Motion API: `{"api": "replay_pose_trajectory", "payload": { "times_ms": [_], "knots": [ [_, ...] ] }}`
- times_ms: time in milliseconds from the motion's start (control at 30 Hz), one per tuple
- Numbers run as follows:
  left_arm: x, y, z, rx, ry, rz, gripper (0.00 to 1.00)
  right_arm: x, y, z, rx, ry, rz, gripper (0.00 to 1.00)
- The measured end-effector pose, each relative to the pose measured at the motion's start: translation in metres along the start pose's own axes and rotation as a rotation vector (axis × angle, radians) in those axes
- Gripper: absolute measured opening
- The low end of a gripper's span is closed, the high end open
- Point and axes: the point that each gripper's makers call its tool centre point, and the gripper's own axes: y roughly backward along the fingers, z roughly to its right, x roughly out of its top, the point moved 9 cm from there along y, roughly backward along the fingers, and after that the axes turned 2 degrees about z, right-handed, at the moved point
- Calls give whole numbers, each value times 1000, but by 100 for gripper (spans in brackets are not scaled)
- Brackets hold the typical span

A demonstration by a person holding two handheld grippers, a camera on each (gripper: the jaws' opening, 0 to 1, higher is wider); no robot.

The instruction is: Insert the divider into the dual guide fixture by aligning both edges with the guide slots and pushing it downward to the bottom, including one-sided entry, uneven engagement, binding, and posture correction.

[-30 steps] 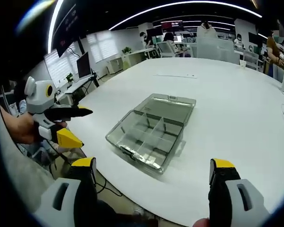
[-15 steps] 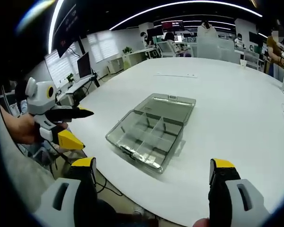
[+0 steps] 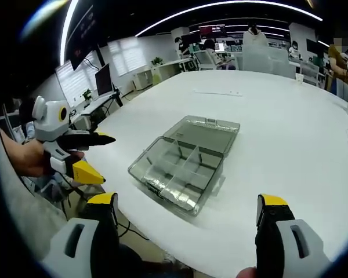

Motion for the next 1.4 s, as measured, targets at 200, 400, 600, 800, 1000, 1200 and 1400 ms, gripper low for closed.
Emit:
{"api": "replay_pose_trajectory", "payload": {
  "times_ms": [200, 400, 600, 800, 1000, 1200, 1400],
  "knots": [
    [-1, -1, -1, -3, -1, -6, 99, -2, -3, -1, 3, -6, -3, 98],
    [-1, -1, -2, -6, 3, -8, 99, -2, -4, -3, 5, -5, -8, 98],
    [-2, -1, -3, -6, -1, -6, 99, -4, -4, -3, 1, -7, -11, 98],
    [-1, -1, -4, -9, -4, -5, 99, -3, -5, -5, 1, -10, -8, 98],
    [-3, -1, -4, -11, -4, -11, 99, -4, -5, -6, 0, -10, -8, 98],
    [-5, 1, -4, -10, 0, -10, 99, -6, -3, -5, -4, -12, -11, 98],
    [-4, 0, -1, -13, -2, -8, 99, -6, -2, -5, -3, -12, -8, 98]
  ]
}}
